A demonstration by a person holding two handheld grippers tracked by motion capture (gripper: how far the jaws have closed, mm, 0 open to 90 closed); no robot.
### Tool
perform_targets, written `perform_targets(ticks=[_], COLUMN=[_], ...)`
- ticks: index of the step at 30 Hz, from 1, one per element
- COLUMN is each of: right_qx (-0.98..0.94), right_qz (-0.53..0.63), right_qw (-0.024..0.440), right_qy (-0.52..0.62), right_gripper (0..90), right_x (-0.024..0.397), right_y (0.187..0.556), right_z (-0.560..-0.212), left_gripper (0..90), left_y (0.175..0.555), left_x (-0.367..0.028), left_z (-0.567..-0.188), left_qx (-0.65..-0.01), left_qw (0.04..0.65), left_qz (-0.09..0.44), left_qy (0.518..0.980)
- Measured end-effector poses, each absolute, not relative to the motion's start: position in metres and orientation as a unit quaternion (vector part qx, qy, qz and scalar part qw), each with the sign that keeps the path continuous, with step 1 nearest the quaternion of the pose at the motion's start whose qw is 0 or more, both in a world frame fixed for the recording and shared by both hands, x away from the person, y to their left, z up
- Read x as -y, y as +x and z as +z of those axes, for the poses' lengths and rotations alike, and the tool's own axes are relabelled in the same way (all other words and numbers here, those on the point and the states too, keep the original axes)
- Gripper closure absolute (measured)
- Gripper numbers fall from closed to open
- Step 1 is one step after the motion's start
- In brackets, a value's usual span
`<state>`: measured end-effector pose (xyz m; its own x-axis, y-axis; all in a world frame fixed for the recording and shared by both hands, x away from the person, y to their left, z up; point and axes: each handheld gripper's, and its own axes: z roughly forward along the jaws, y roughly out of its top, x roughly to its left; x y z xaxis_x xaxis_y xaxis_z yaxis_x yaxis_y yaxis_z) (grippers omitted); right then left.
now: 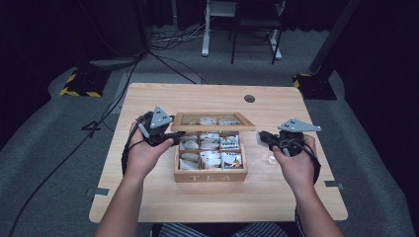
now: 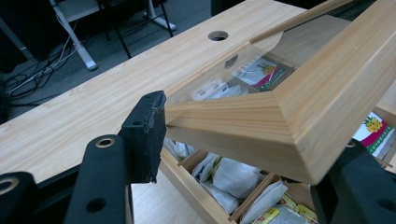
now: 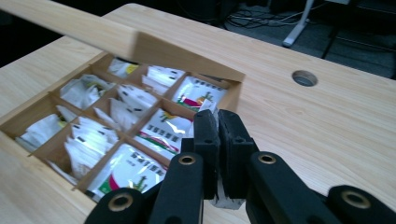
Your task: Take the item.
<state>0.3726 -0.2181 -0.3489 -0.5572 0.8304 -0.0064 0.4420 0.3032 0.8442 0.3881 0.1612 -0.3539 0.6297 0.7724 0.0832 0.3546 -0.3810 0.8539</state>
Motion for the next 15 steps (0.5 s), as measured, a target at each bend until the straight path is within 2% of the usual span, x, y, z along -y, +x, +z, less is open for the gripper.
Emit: perform_targets(ticks=[15], right_qx=[-0.742], right_qz=[0.422], right_qw=[0.225], right_qy=[0.47], right_gripper=[87.3], right_x=[0.263], right_y=[0.387], right_z=[-0.362], left_gripper=[43.3], left_y=[0.388], left_x=[-0.161], left_z=[-0.354], left_qx=[-0.354], left_qw=[0.425], left_qz=[0.246], left_qy=[0.796])
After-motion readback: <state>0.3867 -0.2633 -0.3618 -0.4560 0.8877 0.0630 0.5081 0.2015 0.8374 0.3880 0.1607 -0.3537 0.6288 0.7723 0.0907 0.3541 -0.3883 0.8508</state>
